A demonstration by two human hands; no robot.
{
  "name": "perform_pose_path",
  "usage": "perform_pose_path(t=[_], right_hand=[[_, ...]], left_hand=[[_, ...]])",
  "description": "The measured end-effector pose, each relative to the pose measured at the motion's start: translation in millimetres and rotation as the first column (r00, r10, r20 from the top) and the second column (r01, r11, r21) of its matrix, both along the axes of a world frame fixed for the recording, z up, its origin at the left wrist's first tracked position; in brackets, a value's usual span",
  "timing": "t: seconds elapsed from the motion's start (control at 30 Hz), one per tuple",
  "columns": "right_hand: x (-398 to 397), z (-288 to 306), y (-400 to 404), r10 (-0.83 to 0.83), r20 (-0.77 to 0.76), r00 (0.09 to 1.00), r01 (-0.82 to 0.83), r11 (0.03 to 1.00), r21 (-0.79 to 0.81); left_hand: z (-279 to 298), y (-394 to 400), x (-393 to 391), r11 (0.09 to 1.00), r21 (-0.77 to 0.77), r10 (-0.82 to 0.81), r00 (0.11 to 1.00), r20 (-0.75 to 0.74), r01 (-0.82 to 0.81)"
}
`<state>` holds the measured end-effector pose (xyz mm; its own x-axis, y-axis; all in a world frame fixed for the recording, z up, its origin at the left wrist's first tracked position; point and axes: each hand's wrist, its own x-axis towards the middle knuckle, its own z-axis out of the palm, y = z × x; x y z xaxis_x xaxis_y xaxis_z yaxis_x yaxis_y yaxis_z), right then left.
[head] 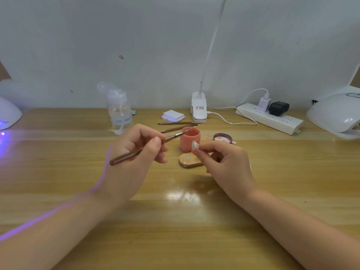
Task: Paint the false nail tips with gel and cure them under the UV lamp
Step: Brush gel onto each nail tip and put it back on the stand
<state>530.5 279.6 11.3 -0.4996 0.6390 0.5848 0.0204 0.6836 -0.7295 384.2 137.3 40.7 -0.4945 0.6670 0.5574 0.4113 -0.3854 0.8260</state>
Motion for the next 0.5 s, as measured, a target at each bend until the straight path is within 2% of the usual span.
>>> perform_pose_path(t=[0.2, 0.5], right_hand=[[0, 0, 3, -0.027, 0.016, 1.0, 0.027, 1.0, -0.011], [2, 3, 0, -0.025, 0.015, 1.0, 0.025, 1.0, 0.006]], left_hand=[[-10, -7, 12, 0.998, -0.025, 0.044, 0.97, -0.237, -0.051], [-13, -9, 13, 0.997, -0.043, 0.042, 0.956, -0.291, -0.057]])
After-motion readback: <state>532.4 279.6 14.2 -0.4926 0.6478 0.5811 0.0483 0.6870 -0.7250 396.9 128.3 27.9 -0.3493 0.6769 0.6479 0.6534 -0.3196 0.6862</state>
